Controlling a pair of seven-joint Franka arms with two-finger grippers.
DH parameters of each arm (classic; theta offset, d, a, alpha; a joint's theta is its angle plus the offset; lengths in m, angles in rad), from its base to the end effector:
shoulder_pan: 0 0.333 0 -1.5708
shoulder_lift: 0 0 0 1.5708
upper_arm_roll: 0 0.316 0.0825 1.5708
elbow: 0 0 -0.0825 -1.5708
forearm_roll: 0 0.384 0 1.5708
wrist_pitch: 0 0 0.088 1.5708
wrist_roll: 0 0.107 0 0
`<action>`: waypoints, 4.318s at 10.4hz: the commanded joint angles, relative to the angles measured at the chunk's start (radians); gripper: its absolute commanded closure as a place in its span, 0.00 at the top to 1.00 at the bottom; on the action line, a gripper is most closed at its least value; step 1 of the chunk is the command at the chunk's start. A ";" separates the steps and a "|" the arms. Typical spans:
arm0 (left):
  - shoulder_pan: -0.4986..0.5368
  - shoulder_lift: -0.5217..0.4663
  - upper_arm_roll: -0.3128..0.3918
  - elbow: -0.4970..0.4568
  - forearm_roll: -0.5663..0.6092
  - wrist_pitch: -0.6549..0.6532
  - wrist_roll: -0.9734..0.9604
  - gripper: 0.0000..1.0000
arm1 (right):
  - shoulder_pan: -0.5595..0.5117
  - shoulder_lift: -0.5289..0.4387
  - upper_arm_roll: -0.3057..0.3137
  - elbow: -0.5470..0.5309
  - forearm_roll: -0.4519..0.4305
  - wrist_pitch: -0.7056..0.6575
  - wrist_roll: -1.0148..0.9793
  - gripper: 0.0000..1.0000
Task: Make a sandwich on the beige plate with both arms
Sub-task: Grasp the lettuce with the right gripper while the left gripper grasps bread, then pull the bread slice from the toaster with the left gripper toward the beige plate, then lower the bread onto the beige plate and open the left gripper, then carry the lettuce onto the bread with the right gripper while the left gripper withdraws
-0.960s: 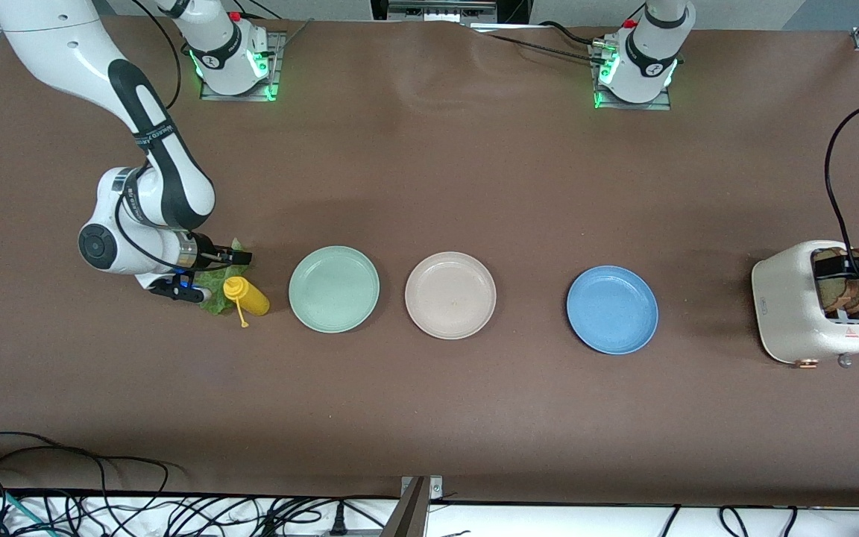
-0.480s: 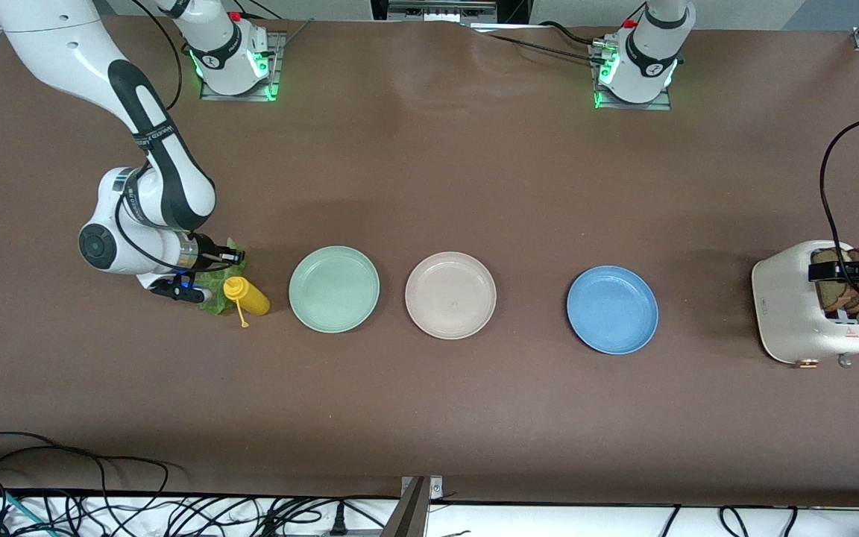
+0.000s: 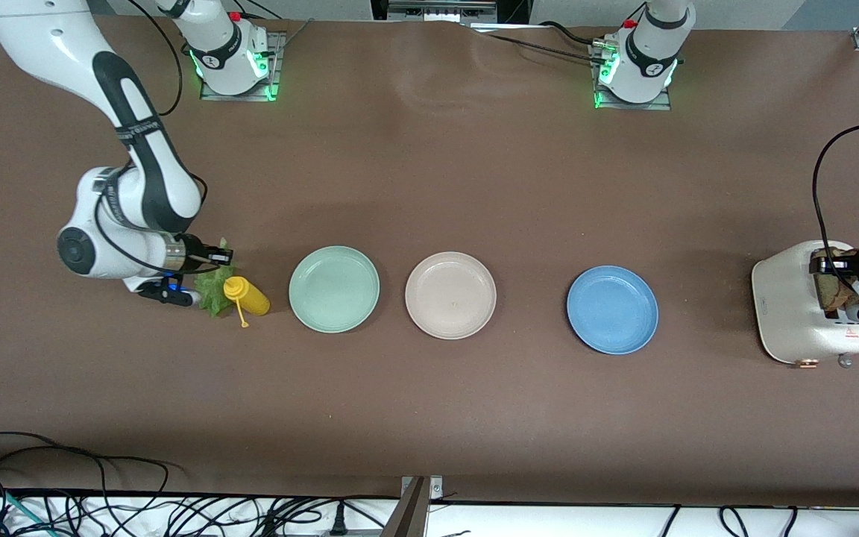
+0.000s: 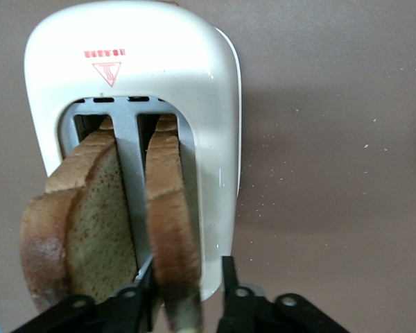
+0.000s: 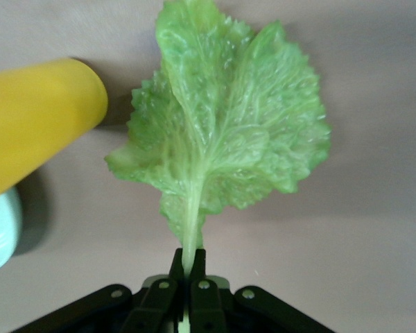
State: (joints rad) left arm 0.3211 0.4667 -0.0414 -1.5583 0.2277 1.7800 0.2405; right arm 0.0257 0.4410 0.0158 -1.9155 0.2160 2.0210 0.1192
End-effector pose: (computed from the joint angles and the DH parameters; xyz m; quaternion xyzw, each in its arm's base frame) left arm 0.6255 0.2035 0.3605 -0.9877 0.0166 0.1422 0.0635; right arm 0.5871 0.0366 0.2413 -0.9767 0.1006 0.1729 0.0777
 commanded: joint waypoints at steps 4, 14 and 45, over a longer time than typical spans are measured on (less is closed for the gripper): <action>0.016 -0.103 -0.012 0.018 0.062 -0.069 0.029 0.00 | -0.006 -0.087 -0.123 0.252 0.003 -0.376 -0.095 0.00; -0.161 -0.021 -0.298 0.185 -0.219 -0.304 -0.036 0.00 | 0.120 -0.145 -0.059 0.303 -0.081 -0.470 0.163 0.00; -0.303 0.192 -0.281 0.175 -0.417 0.054 0.064 1.00 | 0.287 -0.145 0.079 0.352 -0.178 -0.426 0.537 0.00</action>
State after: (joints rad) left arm 0.0210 0.7486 -0.3298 -1.3592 -0.2795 1.8881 0.3853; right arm 0.2571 0.2907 0.0928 -1.5778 0.0532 1.5714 0.5835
